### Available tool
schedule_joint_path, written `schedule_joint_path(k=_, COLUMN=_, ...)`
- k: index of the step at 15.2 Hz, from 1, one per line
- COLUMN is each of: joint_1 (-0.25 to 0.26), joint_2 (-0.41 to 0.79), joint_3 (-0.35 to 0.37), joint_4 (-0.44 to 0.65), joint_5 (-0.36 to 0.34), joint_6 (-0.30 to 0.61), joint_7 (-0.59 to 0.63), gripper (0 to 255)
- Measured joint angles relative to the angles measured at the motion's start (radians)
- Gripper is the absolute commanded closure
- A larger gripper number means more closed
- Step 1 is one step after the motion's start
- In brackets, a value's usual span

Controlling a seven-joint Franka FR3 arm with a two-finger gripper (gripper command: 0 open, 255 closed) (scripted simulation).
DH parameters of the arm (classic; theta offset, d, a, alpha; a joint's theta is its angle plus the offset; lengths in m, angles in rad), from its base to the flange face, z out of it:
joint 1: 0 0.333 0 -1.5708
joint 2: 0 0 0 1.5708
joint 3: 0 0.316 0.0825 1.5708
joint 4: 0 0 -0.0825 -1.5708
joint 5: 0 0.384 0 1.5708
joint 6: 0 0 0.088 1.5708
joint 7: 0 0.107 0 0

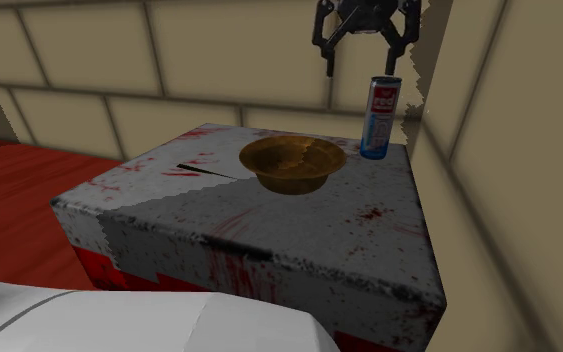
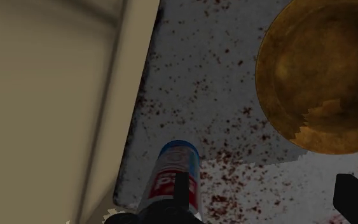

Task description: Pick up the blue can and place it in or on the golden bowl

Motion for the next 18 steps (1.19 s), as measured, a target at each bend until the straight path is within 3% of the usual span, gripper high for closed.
schedule_joint_path(k=5, joint_1=-0.005, joint_2=0.171, joint_3=-0.101, joint_4=0.176, joint_5=0.081, joint_6=-0.004, joint_7=-0.149, gripper=0)
schedule_joint_path(k=13, joint_1=-0.012, joint_2=0.192, joint_3=-0.119, joint_4=0.097, joint_5=0.090, joint_6=0.095, joint_7=-0.172, gripper=0)
schedule_joint_path(k=18, joint_1=-0.012, joint_2=0.190, joint_3=-0.119, joint_4=0.087, joint_5=0.090, joint_6=0.105, joint_7=-0.172, gripper=0)
